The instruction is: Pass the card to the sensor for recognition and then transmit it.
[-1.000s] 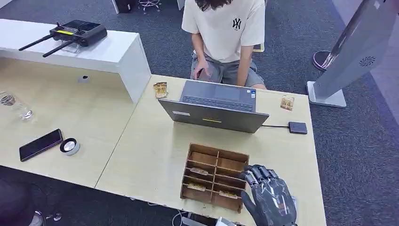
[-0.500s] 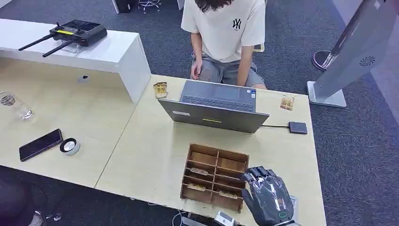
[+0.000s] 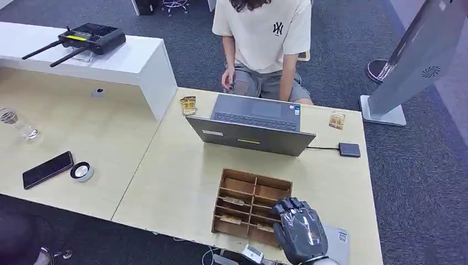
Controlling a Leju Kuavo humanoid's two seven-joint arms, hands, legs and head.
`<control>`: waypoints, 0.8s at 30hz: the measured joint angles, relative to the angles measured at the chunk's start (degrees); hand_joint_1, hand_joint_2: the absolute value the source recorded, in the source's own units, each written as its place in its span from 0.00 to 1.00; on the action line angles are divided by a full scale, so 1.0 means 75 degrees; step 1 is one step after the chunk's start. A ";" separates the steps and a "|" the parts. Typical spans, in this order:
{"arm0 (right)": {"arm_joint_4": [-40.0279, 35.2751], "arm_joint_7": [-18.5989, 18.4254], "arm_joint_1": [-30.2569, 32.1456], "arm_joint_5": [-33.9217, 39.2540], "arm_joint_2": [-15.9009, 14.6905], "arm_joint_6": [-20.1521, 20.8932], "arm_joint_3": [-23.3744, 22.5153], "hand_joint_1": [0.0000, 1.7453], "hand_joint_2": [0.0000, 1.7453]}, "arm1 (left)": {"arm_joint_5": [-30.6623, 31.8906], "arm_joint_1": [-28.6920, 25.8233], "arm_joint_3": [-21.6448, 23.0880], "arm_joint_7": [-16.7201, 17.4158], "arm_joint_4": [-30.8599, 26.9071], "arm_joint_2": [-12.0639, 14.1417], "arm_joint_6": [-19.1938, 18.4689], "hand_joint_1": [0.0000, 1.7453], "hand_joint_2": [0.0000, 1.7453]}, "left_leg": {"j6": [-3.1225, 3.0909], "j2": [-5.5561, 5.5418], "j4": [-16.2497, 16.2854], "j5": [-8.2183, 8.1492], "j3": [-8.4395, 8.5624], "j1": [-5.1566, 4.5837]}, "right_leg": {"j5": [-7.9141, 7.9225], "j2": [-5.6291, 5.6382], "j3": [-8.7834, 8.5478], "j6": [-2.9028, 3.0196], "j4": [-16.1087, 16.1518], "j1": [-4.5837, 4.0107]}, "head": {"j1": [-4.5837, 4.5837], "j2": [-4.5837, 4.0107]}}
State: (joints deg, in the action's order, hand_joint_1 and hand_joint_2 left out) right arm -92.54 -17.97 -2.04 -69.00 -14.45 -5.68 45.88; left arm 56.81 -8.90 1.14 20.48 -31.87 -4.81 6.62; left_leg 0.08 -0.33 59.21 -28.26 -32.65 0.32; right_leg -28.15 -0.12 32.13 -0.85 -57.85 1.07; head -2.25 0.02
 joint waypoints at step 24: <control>-0.0688 -0.0388 0.0021 -0.0070 0.0018 0.0018 -0.0589 0.42 1.00 | -0.0813 -0.0193 0.0953 0.0527 -0.0525 0.0222 -0.0076 0.00 1.00 | 0.0000 0.0002 0.0000 0.0000 0.0000 0.0000 | 0.0000 0.0003 0.0004 0.0000 0.0000 0.0000 | 0.0000 0.0000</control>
State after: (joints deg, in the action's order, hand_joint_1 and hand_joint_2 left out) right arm -97.70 -20.87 -1.89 -69.53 -14.32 -5.55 41.46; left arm 50.71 -10.34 8.29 24.44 -35.80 -3.15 6.05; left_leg 0.08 -0.31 59.21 -28.26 -32.66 0.32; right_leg -28.15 -0.10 32.17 -0.85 -57.85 1.07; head -2.25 0.02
